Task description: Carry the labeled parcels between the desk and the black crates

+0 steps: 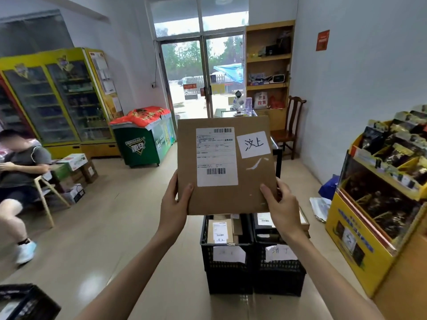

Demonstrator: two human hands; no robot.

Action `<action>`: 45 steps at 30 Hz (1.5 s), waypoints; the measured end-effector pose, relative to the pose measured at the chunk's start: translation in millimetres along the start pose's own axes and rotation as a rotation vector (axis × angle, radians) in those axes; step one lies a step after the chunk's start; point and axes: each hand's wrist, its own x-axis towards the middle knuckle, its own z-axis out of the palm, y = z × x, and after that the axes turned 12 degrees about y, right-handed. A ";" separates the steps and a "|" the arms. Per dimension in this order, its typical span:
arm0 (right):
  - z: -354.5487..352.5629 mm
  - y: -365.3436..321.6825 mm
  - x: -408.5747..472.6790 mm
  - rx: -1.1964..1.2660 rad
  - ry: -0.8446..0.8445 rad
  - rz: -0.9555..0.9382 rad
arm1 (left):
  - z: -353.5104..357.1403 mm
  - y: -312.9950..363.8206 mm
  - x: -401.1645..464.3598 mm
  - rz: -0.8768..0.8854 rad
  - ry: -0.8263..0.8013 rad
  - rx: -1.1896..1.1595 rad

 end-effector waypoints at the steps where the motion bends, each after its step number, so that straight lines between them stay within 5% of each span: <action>1: 5.3 6.3 6.7 -0.005 0.001 0.008 | 4.1 -8.0 9.0 -0.009 0.000 -0.001; 28: 211.3 190.8 229.3 -0.218 0.028 0.256 | 108.1 -240.1 291.5 -0.249 -0.083 -0.026; 45: 253.4 429.8 343.8 -0.264 -0.102 0.475 | 231.3 -441.9 362.6 -0.508 -0.057 0.134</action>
